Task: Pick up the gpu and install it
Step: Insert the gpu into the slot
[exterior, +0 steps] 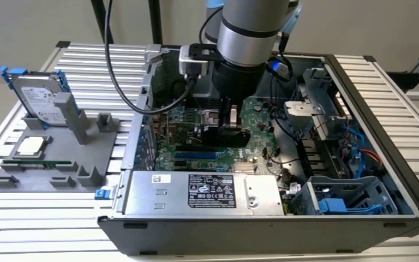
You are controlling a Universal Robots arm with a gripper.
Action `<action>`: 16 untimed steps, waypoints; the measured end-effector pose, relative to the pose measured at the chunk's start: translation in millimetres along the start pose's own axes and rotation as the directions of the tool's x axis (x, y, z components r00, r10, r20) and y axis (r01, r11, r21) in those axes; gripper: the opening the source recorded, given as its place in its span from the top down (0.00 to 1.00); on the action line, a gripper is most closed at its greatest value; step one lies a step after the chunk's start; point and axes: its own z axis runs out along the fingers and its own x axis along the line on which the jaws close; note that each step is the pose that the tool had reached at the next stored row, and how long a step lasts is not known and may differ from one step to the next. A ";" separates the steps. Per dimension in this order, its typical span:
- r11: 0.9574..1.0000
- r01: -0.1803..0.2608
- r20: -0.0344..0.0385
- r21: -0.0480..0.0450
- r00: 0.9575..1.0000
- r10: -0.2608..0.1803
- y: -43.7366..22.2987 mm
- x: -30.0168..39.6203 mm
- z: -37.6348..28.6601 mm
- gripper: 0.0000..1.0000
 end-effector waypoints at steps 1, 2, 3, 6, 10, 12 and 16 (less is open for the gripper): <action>1.000 0.000 0.000 0.000 1.000 0.000 0.0 0.1 0.1 1.00; 1.000 0.000 0.000 0.000 1.000 0.000 0.0 0.2 0.3 1.00; 1.000 0.000 0.000 0.000 1.000 0.000 0.0 0.4 0.5 1.00; 1.000 0.000 0.000 0.000 1.000 0.000 0.0 1.0 0.9 1.00; 1.000 0.000 0.000 0.000 1.000 0.000 0.9 1.6 1.6 1.00; 1.000 0.000 0.000 0.000 1.000 0.000 1.8 2.2 1.9 1.00; 1.000 0.000 0.000 0.000 1.000 0.000 5.0 3.6 3.0 1.00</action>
